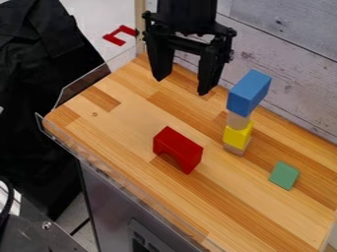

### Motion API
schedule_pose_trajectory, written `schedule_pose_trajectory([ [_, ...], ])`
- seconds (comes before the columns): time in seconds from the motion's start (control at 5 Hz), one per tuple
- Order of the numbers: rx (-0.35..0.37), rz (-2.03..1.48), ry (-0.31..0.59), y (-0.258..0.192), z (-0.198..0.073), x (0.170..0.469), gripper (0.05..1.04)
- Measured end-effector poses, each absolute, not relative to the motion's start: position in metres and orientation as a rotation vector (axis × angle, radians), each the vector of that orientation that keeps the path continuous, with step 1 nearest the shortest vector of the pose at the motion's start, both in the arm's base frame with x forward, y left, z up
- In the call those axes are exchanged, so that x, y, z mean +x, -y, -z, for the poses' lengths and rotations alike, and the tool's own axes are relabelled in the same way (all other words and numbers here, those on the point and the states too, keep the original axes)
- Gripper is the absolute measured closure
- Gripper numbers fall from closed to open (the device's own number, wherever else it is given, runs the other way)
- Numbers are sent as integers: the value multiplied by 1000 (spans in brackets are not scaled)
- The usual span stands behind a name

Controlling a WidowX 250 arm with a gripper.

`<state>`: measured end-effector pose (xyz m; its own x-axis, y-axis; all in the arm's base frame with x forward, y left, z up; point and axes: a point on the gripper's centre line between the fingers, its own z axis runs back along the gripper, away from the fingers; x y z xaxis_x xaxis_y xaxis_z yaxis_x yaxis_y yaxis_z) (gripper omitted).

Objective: Put the red arch on the top of the blue block

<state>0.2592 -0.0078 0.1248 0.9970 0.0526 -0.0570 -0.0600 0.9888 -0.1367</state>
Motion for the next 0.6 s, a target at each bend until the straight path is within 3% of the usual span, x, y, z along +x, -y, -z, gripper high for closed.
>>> schedule_pose_trajectory([
  [0.2,-139,-58,-87,8,-116,257,85],
  [0.6,-88,-473,-77,6,-100,249,85],
])
